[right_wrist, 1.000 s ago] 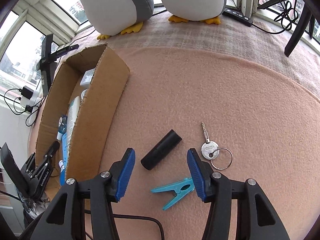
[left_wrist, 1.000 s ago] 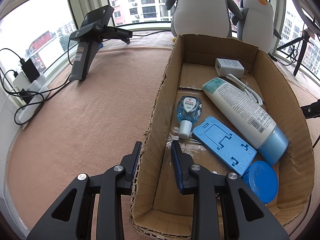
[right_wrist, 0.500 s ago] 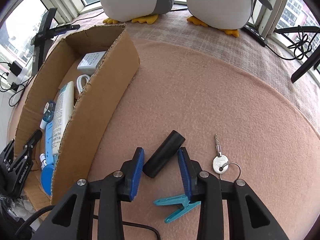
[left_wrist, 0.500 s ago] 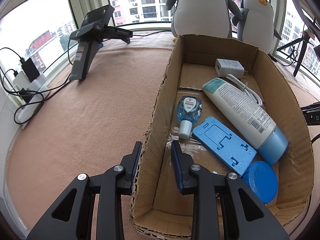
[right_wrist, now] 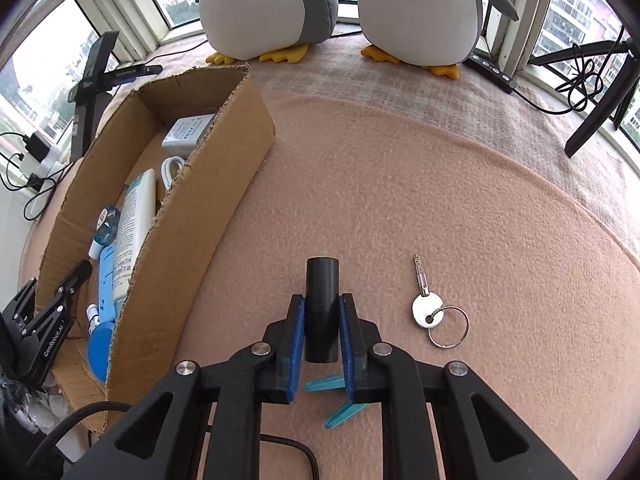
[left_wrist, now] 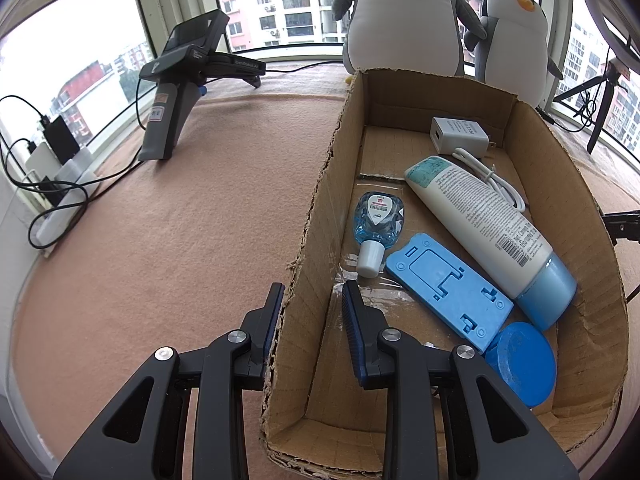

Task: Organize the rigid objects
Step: 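Grasp the black cylinder with the right tool, then carry the black cylinder into the box and open the right tool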

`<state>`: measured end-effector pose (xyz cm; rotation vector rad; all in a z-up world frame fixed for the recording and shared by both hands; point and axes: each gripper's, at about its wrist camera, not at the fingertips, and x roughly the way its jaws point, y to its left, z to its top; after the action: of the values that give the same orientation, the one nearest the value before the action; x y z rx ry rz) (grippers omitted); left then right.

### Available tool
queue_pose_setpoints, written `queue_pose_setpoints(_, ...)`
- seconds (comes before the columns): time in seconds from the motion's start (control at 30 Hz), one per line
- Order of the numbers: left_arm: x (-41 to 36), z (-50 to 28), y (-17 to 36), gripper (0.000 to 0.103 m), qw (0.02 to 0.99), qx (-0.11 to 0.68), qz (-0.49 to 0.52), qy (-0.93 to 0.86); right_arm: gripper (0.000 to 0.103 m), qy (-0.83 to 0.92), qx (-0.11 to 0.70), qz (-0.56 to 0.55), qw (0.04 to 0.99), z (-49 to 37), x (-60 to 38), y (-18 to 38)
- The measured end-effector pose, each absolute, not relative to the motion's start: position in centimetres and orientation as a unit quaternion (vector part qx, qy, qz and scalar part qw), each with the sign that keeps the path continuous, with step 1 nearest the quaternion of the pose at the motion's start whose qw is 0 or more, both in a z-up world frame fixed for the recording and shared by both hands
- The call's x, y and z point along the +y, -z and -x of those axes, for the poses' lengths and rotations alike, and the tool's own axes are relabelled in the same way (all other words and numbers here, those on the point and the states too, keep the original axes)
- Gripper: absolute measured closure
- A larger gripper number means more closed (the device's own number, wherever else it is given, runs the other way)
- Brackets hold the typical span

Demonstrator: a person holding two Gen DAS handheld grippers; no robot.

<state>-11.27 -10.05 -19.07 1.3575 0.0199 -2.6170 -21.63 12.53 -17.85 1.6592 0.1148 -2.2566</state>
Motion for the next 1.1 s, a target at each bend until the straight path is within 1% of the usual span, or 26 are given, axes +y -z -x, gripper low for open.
queue_pose_setpoints(0.17,-10.0,11.3,19.1,0.076,0.096,0.006,-0.458,0.884,0.088,0.814,0.038,-0.553,0.176,21.2,11.8,14.4)
queue_pose_setpoints(0.33,-10.0,11.2,19.1,0.076,0.096,0.008,-0.458,0.884,0.088,0.827,0.040,-0.521,0.207,20.9,9.7,11.1)
queue_pose_setpoints(0.53,-10.0,11.3,19.1,0.076,0.096,0.008,-0.458,0.884,0.088,0.833,0.039,-0.495,0.244,20.8,6.6,8.7)
queue_pose_setpoints(0.77,-10.0,11.2,19.1,0.076,0.096,0.008,-0.458,0.884,0.088,0.829,0.053,-0.490,0.265,20.8,3.0,9.0)
queue_pose_setpoints(1.1,-10.0,11.3,19.1,0.076,0.096,0.008,-0.458,0.884,0.088,0.823,0.071,-0.500,0.262,21.8,0.1,11.4)
